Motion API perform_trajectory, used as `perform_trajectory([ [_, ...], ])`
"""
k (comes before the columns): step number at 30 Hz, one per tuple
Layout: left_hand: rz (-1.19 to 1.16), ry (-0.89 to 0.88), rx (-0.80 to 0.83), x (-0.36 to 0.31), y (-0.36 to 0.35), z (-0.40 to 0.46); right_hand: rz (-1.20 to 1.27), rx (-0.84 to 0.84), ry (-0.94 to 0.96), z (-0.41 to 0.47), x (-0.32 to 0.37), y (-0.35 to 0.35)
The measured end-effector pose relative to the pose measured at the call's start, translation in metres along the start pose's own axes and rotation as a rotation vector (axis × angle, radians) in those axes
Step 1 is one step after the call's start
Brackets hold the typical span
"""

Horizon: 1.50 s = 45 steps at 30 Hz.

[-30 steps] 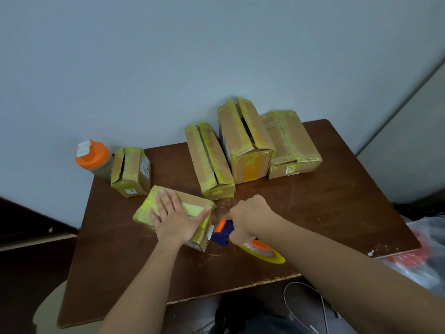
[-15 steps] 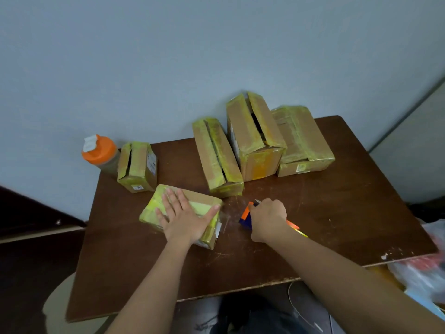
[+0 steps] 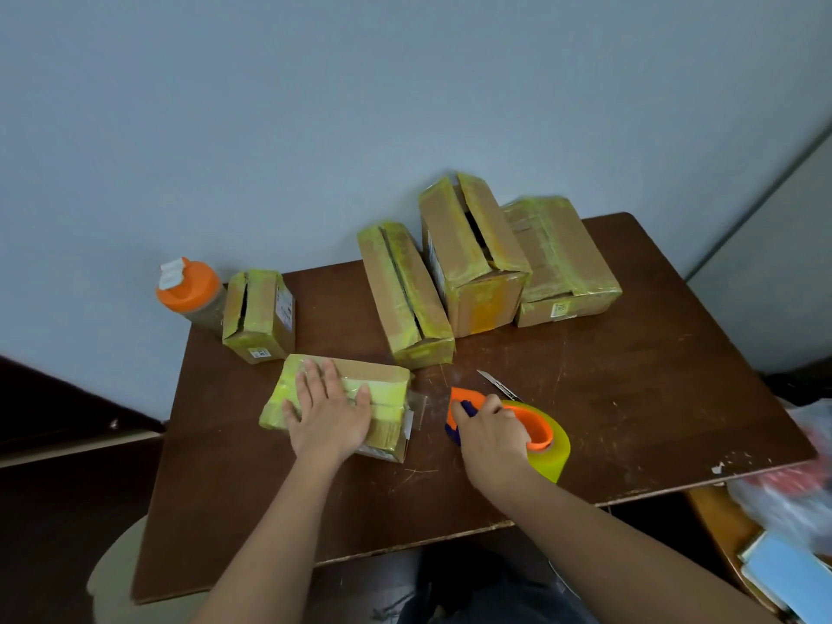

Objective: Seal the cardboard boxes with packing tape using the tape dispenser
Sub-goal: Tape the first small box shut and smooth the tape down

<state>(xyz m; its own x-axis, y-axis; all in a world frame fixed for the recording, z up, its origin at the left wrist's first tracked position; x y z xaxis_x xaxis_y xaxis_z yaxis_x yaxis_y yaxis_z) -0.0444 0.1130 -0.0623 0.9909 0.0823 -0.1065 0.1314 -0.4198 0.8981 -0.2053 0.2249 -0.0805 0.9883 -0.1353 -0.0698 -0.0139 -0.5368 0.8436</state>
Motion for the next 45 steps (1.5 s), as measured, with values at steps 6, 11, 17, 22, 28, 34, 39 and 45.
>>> perform_trajectory([
  [6,0.042,0.021,-0.032,0.008,0.002,-0.009,0.118,-0.043,0.027,-0.009,0.006,-0.027],
  [11,0.040,0.041,-0.102,0.017,0.002,-0.015,0.052,0.033,0.036,-0.006,0.008,-0.022],
  [17,0.000,0.053,-0.179,0.029,-0.001,-0.017,0.666,-0.402,0.105,0.002,0.028,0.014],
  [22,-0.202,0.022,-0.324,0.044,0.004,-0.015,1.760,-0.128,-0.247,0.024,0.042,0.010],
  [28,-0.427,0.206,-0.343,0.074,0.005,0.003,1.925,-0.282,-0.266,0.030,0.049,0.009],
  [34,-0.687,0.216,-0.157,0.087,-0.003,0.016,1.559,-0.402,-0.211,0.042,0.058,0.003],
  [39,-0.759,0.262,-0.088,0.089,-0.002,0.023,1.525,-0.411,-0.243,0.050,0.070,0.000],
  [45,-0.939,0.334,0.008,0.088,0.013,0.028,1.470,-0.505,-0.226,0.051,0.059,0.001],
])
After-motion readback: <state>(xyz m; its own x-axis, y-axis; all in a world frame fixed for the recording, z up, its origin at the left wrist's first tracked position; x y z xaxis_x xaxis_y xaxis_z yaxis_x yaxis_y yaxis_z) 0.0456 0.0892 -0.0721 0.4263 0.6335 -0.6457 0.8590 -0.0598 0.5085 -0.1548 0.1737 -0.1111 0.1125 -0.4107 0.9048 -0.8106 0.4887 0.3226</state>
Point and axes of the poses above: each hand's wrist, its own z-axis towards the middle knuckle, its own y-axis out of the back of the hand, x = y × z, the point moved 1 cm from there along z, towards the middle knuckle, and after that the axes turned 11 degrees about y, right-handed, at the moved point
